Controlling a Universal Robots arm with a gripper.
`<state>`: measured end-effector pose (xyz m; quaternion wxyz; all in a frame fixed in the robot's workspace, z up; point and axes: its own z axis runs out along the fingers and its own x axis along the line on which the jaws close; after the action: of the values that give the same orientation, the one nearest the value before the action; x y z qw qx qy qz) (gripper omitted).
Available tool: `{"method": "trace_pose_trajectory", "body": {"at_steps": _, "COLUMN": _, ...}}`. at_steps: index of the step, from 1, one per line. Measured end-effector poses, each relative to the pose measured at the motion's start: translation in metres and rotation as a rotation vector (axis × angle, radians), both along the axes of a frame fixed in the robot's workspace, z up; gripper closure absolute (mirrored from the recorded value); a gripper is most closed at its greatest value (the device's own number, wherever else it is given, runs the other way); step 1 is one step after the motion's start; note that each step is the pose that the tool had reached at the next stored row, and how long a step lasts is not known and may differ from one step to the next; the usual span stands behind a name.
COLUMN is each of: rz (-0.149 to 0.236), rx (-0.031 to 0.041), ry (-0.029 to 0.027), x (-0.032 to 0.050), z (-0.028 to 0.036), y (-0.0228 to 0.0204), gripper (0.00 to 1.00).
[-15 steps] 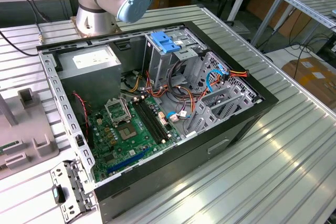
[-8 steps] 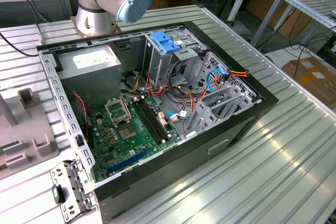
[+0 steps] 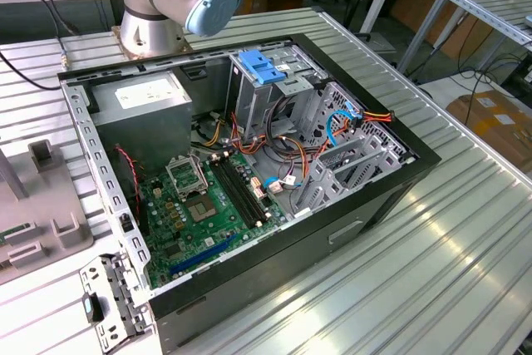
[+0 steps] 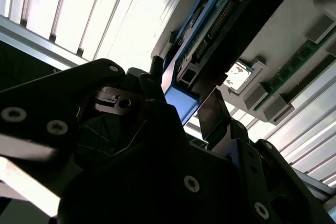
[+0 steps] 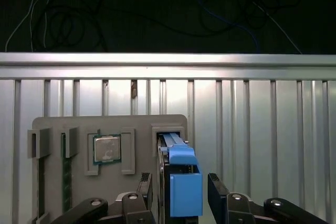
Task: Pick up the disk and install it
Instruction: 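Pick up the disk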
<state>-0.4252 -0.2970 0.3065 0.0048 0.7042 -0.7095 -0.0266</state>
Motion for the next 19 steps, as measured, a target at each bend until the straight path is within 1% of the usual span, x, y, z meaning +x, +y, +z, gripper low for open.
{"method": "trace_pose_trajectory", "body": {"at_steps": 11, "rz": 0.000, "rx": 0.0000, "ry": -0.0001, "x": 0.0000, "z": -0.0057, "y": 0.0000, "gripper": 0.46}}
{"method": "trace_pose_trajectory", "body": {"at_steps": 15, "rz": 0.000, "rx": -0.0001, "ry": 0.0000, "x": -0.0003, "z": -0.0090, "y": 0.0000, "gripper": 0.46}}
{"method": "trace_pose_trajectory", "body": {"at_steps": 19, "rz": 0.000, "rx": 0.0000, "ry": 0.0000, "x": -0.0004, "z": -0.0136, "y": 0.0000, "gripper": 0.46}}
